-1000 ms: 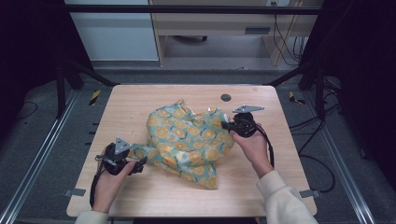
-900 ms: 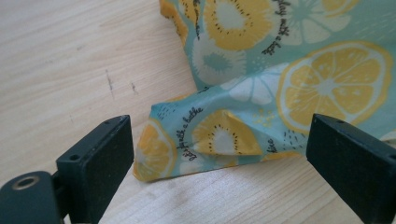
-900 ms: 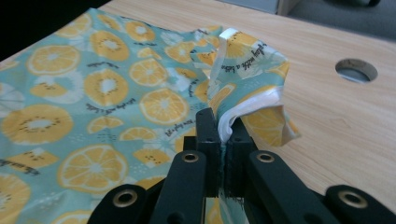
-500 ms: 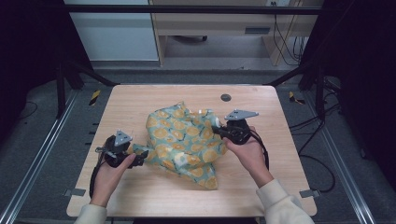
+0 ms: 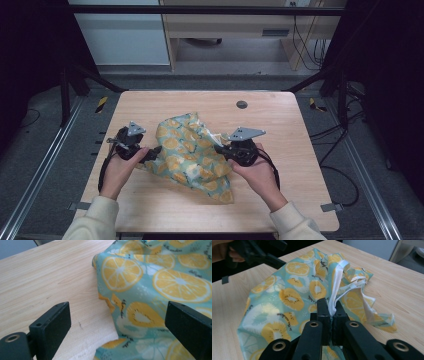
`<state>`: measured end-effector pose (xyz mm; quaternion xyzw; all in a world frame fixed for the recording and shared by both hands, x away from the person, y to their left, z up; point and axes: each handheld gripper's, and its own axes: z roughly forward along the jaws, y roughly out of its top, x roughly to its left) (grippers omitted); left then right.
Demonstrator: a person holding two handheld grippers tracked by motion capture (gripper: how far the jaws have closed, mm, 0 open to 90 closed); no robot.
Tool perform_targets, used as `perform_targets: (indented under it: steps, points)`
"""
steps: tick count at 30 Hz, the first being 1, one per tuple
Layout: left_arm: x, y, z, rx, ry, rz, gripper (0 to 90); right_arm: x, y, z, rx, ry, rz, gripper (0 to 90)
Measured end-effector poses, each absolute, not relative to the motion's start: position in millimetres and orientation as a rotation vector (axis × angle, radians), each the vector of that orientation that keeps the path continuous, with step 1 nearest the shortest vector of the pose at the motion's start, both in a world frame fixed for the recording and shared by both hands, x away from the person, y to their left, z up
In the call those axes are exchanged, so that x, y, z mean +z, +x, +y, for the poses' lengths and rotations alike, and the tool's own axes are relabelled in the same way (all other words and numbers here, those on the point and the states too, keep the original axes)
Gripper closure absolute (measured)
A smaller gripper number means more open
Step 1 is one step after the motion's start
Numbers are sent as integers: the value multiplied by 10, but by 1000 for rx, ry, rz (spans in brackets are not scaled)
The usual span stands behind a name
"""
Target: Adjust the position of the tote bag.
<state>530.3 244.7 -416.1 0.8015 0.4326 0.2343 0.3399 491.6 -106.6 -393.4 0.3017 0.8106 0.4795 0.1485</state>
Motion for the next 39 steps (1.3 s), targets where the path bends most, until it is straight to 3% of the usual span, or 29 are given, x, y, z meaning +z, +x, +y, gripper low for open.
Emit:
perform_targets:
  steps: [14,26,29,33,39]
  points:
    - [-3919,5850,2157,570,2085,1124,73,-3896,4926,-1081,1378,855,2337,879]
    - [-4135,6175,2099,494,2155,1223,79,-3825,4894,-1144,1392,854,2327,880]
    - [-4195,6182,2087,466,2175,1235,120,-3818,4910,-1153,1407,856,2319,880]
    - [-4254,6173,2069,422,2177,1237,295,-3799,4929,-1157,1416,864,2309,880]
    - [-4307,6098,2051,439,2203,1201,687,-3773,4974,-1192,1414,883,2292,880]
